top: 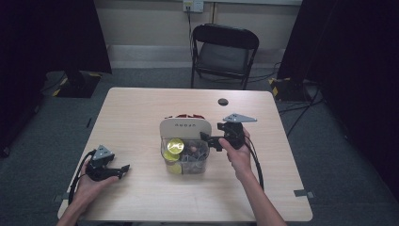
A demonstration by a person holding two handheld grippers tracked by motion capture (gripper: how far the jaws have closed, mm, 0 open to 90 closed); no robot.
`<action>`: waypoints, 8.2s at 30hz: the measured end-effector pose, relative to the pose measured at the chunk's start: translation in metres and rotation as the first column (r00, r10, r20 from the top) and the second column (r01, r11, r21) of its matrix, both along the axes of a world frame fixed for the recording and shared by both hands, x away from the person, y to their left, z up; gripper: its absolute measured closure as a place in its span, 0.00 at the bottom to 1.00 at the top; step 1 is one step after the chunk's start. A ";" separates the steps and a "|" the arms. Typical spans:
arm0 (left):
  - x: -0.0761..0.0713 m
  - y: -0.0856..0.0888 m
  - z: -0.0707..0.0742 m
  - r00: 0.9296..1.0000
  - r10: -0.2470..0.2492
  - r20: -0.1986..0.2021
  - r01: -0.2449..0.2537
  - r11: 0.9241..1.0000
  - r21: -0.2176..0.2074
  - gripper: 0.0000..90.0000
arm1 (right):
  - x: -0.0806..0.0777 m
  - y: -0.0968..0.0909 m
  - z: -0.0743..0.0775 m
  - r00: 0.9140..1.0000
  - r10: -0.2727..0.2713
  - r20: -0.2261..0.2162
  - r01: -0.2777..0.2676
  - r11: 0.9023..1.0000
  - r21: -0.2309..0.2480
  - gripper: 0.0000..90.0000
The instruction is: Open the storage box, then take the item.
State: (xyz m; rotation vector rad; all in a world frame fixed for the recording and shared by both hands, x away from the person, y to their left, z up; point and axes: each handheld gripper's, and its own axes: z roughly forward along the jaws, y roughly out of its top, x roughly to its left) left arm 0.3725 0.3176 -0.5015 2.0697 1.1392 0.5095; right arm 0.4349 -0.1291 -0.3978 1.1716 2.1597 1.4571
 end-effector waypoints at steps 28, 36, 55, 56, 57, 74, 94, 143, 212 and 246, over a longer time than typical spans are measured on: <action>-0.005 -0.021 0.031 0.993 -0.117 -0.022 0.111 0.977 -0.181 0.25 | 0.000 -0.004 0.000 1.000 -0.007 -0.002 0.007 1.000 -0.003 0.16; -0.005 -0.032 0.040 0.990 -0.142 -0.002 0.138 0.970 -0.200 0.26 | 0.001 -0.004 -0.001 1.000 -0.003 -0.005 0.003 1.000 -0.001 0.15; -0.001 -0.083 0.082 0.957 -0.277 0.088 0.289 0.932 -0.217 0.29 | 0.003 -0.005 -0.001 1.000 0.007 -0.014 -0.007 1.000 0.000 0.15; 0.000 -0.085 0.083 0.955 -0.283 0.089 0.296 0.929 -0.223 0.31 | 0.002 -0.005 -0.001 1.000 0.006 -0.013 -0.006 1.000 -0.003 0.15; 0.001 -0.087 0.084 0.954 -0.286 0.094 0.300 0.932 -0.205 0.32 | 0.002 -0.004 -0.001 1.000 0.005 -0.010 -0.005 1.000 -0.006 0.15; 0.009 -0.118 0.107 0.919 -0.363 0.154 0.391 0.889 -0.236 0.37 | 0.003 -0.003 -0.002 1.000 0.013 -0.015 -0.013 1.000 -0.002 0.15; 0.025 -0.142 0.095 0.912 -0.389 0.127 0.407 0.892 -0.196 0.38 | 0.003 -0.002 -0.003 1.000 0.020 -0.024 -0.020 1.000 -0.003 0.15; 0.028 -0.163 0.083 0.890 -0.444 0.101 0.455 0.857 -0.241 0.44 | 0.004 -0.002 -0.006 0.999 0.025 -0.038 -0.025 1.000 0.000 0.15; 0.016 -0.033 0.087 0.974 -0.203 0.096 0.222 0.932 -0.287 0.44 | 0.005 -0.001 -0.007 0.999 0.026 -0.041 -0.026 1.000 0.005 0.14; 0.037 -0.002 0.027 0.991 -0.114 -0.063 0.097 0.969 -0.229 0.44 | 0.005 -0.001 -0.007 0.999 0.025 -0.043 -0.025 1.000 0.004 0.14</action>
